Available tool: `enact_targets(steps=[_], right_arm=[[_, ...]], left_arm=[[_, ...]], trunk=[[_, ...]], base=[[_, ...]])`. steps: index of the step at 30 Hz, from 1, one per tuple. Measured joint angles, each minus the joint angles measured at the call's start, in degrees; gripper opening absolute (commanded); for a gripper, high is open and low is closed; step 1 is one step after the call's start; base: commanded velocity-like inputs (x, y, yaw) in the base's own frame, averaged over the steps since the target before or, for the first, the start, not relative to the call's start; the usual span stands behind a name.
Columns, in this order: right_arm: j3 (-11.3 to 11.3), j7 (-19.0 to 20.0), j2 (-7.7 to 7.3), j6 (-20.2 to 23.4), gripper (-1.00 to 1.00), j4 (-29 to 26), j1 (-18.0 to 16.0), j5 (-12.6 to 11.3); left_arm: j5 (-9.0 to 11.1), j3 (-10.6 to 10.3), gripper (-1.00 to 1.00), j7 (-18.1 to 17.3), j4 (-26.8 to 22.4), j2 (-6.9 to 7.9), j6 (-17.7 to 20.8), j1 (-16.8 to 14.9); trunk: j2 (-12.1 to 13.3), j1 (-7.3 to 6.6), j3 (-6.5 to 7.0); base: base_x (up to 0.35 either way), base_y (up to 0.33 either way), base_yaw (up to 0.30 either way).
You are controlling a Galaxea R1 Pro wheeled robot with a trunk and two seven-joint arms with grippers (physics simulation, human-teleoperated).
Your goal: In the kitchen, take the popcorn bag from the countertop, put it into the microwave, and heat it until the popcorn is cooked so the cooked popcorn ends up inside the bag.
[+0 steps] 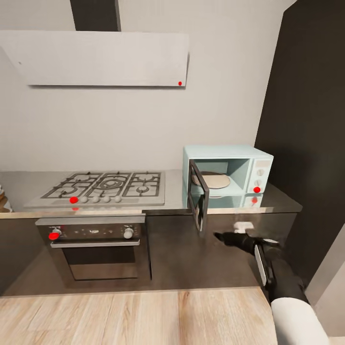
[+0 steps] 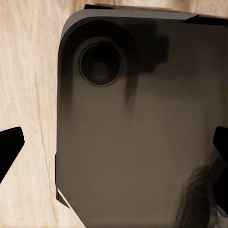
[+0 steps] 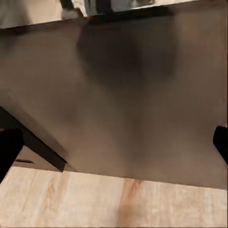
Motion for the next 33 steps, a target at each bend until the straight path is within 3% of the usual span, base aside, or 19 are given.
enact_targets(steps=[3,5,8,9,10,11,13,16,21,33], right_arm=[[0.0,-5.2,-2.23,-6.2,1.0,18.2,0.0,1.5],[0.1,-6.2,-3.02,-7.9,1.0,24.5,0.0,1.8],[0.3,-6.9,-3.98,-11.5,1.0,40.2,0.0,2.1],[0.3,-9.0,-4.31,-18.4,1.0,46.4,-0.1,2.1],[0.5,-11.6,-4.33,-23.2,1.0,56.7,0.0,2.2],[0.6,-14.3,-4.29,-27.7,1.0,60.1,1.2,2.2],[0.5,-17.8,-4.27,-32.4,1.0,61.6,5.2,2.1],[0.5,-21.9,-4.2,-36.4,1.0,62.4,14.6,1.8],[0.4,-23.1,-4.38,-36.5,1.0,62.6,20.7,1.7],[0.6,-23.7,-4.0,-36.5,1.0,62.6,22.1,1.9]], left_arm=[[0.0,0.0,1.0,0.0,0.0,-0.07,0.0,0.0],[0.0,0.0,1.0,0.0,0.0,-0.08,0.0,0.0],[0.0,0.0,1.0,0.0,0.0,-0.08,0.0,0.0],[0.0,0.0,1.0,0.0,0.0,-0.09,0.0,0.0],[0.0,0.0,1.0,0.0,0.0,-0.08,0.0,0.0],[0.0,0.0,1.0,0.0,0.0,-0.08,0.0,0.0],[0.0,0.0,1.0,0.0,0.0,-0.08,0.0,0.0],[0.0,0.0,1.0,0.0,0.0,-0.05,0.0,0.0],[0.0,0.0,1.0,0.0,0.0,-0.04,0.0,0.0],[0.0,0.0,1.0,0.0,0.0,0.01,0.0,0.0]], trunk=[[0.0,0.0,0.0],[0.0,0.0,0.01],[0.0,0.0,0.0],[0.0,0.0,0.02],[0.0,0.0,0.0],[0.0,0.0,-0.01],[0.0,0.0,0.0],[0.0,0.0,0.0],[0.0,0.0,0.0],[0.0,0.0,0.01]], base=[[0.0,0.0,0.0],[0.0,0.0,0.0],[0.0,0.0,0.0],[0.0,0.0,0.0],[0.0,0.0,0.0],[0.0,0.0,0.0],[0.0,0.0,0.0],[0.0,0.0,0.0],[0.0,0.0,0.0],[0.0,0.0,0.0]])
